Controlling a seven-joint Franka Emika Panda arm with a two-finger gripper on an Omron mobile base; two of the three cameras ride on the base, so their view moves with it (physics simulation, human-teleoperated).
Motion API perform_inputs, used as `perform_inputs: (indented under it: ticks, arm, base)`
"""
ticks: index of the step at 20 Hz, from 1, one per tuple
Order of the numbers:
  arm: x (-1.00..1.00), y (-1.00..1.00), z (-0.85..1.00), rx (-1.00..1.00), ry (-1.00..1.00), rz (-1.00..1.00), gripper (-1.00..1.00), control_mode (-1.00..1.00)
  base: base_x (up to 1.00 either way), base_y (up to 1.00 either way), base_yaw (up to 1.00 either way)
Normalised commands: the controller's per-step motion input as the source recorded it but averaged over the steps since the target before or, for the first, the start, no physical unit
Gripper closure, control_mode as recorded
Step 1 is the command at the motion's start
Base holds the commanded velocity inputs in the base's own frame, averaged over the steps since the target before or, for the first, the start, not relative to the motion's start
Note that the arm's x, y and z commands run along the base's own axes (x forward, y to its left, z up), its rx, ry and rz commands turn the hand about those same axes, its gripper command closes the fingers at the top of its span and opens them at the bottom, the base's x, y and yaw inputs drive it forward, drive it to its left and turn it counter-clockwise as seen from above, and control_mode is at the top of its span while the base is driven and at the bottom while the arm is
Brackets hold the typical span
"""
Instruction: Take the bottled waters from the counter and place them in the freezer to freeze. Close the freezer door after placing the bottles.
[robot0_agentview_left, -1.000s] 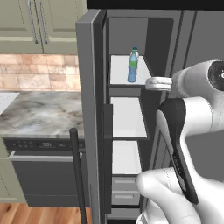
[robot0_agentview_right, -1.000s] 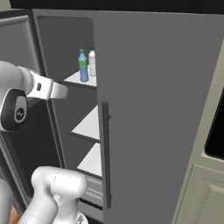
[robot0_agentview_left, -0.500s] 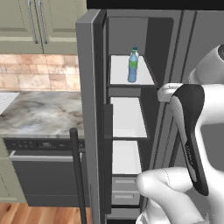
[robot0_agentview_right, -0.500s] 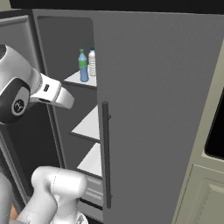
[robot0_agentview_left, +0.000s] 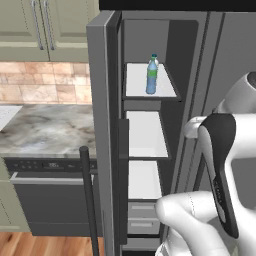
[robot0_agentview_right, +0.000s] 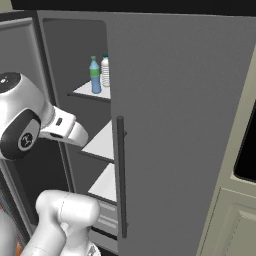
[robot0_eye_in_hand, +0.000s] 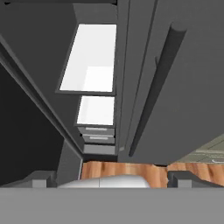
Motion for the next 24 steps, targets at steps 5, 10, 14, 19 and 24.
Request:
perform_inputs:
  ticks: [5,10,14,19,24]
  arm:
    - [0.0,0.0,-0.27,0.0,0.13,0.0,-1.0,-1.0]
    - [0.0,0.0,-0.11,-0.01,0.18,0.0,-1.0,-1.0]
    - [0.0,0.0,-0.01,0.0,0.12,0.0,-1.0,-1.0]
    - [0.0,0.0,-0.07,0.0,0.06,0.0,-1.0,-1.0]
    - [0.0,0.0,-0.15,0.0,0.01,0.0,-1.0,-1.0]
  base:
    - [0.0,0.0,0.0]
    - [0.0,0.0,0.0]
    - [0.0,0.0,0.0]
    - [0.0,0.0,0.0]
    - [0.0,0.0,0.0]
